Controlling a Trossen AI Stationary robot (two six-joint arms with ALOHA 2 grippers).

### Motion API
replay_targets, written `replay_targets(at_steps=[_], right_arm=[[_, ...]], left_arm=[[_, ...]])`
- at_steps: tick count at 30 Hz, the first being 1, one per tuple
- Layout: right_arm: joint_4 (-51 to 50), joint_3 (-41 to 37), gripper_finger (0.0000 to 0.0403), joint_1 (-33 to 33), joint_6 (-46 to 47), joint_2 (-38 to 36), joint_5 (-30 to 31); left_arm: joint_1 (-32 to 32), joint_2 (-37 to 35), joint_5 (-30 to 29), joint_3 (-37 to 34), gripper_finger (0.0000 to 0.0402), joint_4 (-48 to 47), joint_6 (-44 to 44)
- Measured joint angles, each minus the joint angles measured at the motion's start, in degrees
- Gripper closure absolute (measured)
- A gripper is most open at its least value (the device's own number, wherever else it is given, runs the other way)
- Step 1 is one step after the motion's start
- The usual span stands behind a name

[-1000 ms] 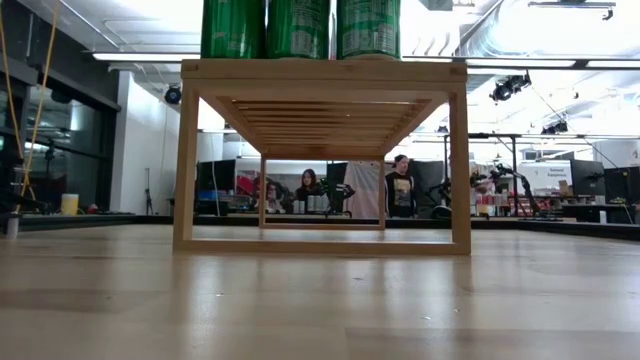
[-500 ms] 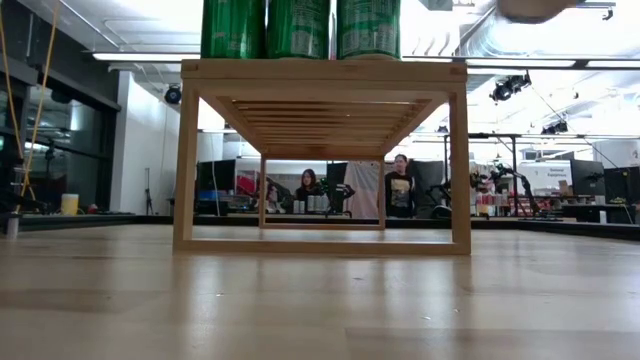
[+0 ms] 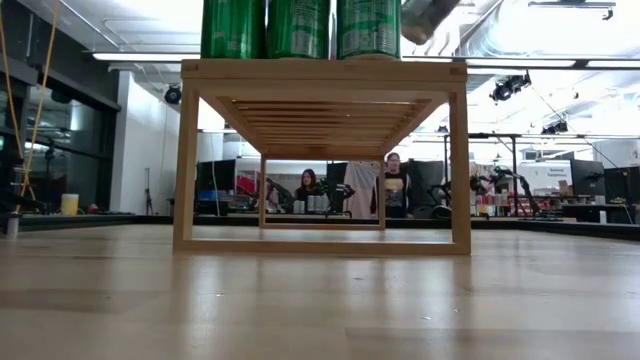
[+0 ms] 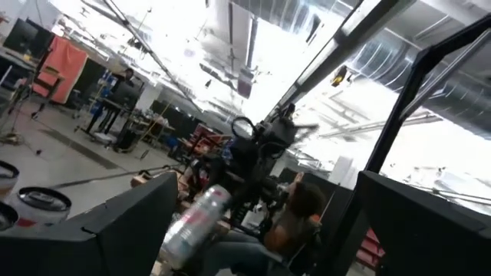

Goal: Place canned beverage on shelf
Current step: Put the white pink soda can on the shelf aligned with the other white pink soda cans

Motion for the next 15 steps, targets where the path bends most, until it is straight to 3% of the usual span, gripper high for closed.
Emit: replay_targets(at_steps=[7,15], right_arm=[[-2.62,10.07,0.0162,-6.03,-8.83,5.0,-1.11],[-2.45,17.25,0.0162,-6.64,-10.87,8.43,-4.31]], left_arm=[[0.0,2.71,-1.05,2.21,0.0009,-3.54,1.58],[0.06,17.63,-1.23,20.84,0.0009,-27.18,8.6]])
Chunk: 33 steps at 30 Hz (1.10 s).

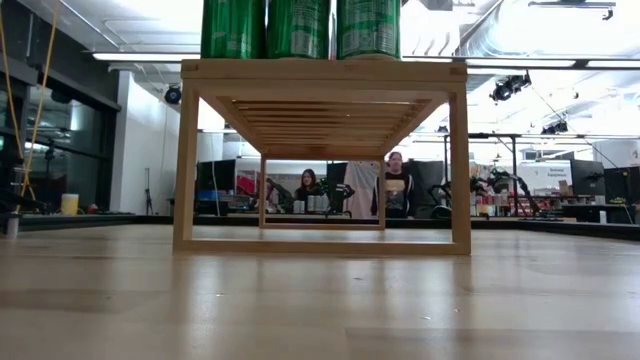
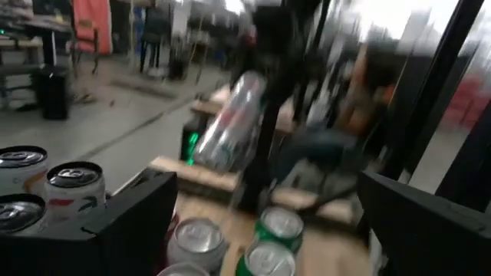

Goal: Place canned beverage on shelf
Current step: Put the white pink soda can on the shelf aligned with the other white pink soda cans

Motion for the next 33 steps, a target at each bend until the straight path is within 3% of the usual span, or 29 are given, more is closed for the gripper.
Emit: replay_targets(at_steps=[5,10,13,15,19,21,30,33], right_arm=[[5.09,0.89,0.0162,-0.02,-4.28,0.59,-3.87],[12.05,0.89,0.0162,0.25,-7.99,0.6,-10.33],[13.13,0.89,0.0162,0.55,-10.36,0.6,-10.37],[13.23,0.89,0.0162,0.42,-11.5,0.6,-6.68],[12.65,0.91,0.0162,-1.96,-13.38,0.83,5.18],[12.21,1.02,0.0162,-4.49,-13.3,1.63,7.31],[-0.16,0.93,0.0162,-18.42,-10.21,9.4,3.84],[-2.56,0.93,0.0162,-21.75,-7.06,11.52,-1.21]], left_arm=[[1.12,10.91,1.02,11.56,0.0009,-8.36,5.71],[2.21,18.99,1.76,18.8,0.0009,-9.05,11.45],[3.01,21.67,1.87,21.82,0.0009,-9.27,13.18],[3.58,22.6,1.51,23.83,0.0009,-10.65,13.41],[4.04,22.3,-0.95,28.27,0.0009,-16.51,11.62],[4.02,21.17,-1.78,30.37,0.0009,-18.46,10.56],[4.0,12.59,-0.26,31.95,0.0009,-28.71,2.46],[4.0,10.25,0.0,31.4,0.0009,-32.09,2.57]])
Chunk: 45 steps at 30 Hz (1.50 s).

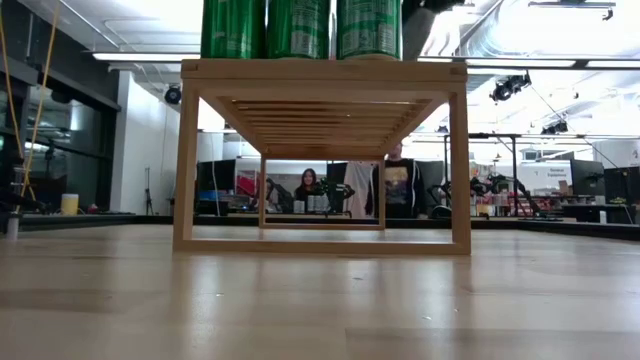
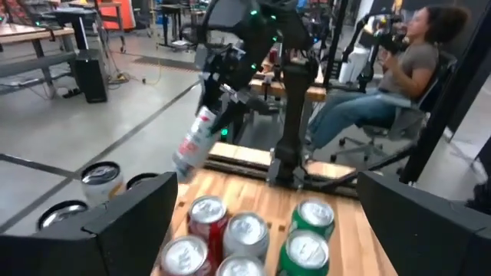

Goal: Place canned beverage on shelf
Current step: Put the white pink soda can on the shelf aligned with the other white pink soda cans

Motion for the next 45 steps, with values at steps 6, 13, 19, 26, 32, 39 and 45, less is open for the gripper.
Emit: replay_targets(at_steps=[6,13,19,26,32,39,45], right_arm=[[-0.01,-0.04,0.0162,-1.33,5.51,3.59,-7.43],[-0.9,-0.04,0.0162,-1.69,8.18,5.91,-9.09],[-0.79,-0.04,0.0162,-3.13,6.67,6.78,-9.36],[-0.72,-0.04,0.0162,-4.37,2.29,7.61,-11.88],[0.28,-0.04,0.0162,-4.89,-1.83,8.25,-13.91],[1.05,-0.04,0.0138,-5.04,-5.05,8.31,-14.15],[2.42,-0.04,0.0127,-5.02,-7.85,8.34,-14.15]], left_arm=[[-0.02,-4.21,0.05,-2.29,0.0009,-0.38,3.24],[-0.01,-6.72,-0.12,-4.59,0.0009,-0.74,1.43],[0.0,-6.21,-0.14,-4.59,0.0009,-0.36,0.78],[0.0,-4.04,-0.21,-4.61,0.0009,-0.4,-0.27],[0.0,-2.8,-0.42,-4.61,0.0009,0.2,-2.55],[0.0,-2.07,-0.45,-4.59,0.0009,3.79,-3.22],[0.0,-2.0,-0.45,-4.59,0.0009,3.97,-3.22]])
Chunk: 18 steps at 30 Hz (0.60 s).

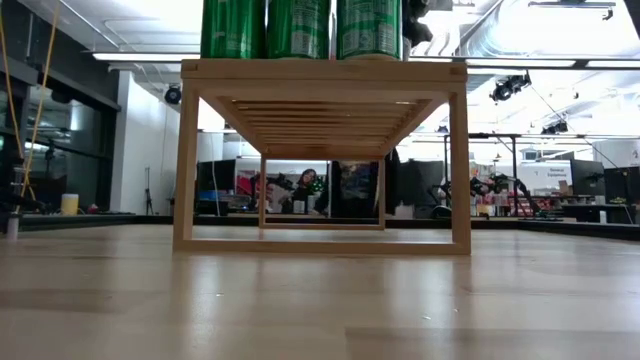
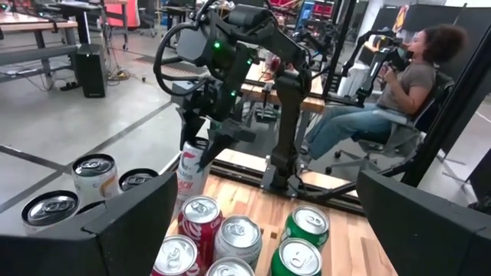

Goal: Place canned beverage on shelf
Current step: Put the white pink soda can on the shelf aligned with the other white pink soda cans

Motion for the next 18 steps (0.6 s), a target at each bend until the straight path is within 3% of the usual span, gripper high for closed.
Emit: replay_targets(at_steps=[18], right_arm=[[10.34,0.0,0.0124,0.0,-3.34,-0.01,0.02]], left_arm=[[0.0,0.01,0.02,0.0,0.0009,-0.09,0.02]])
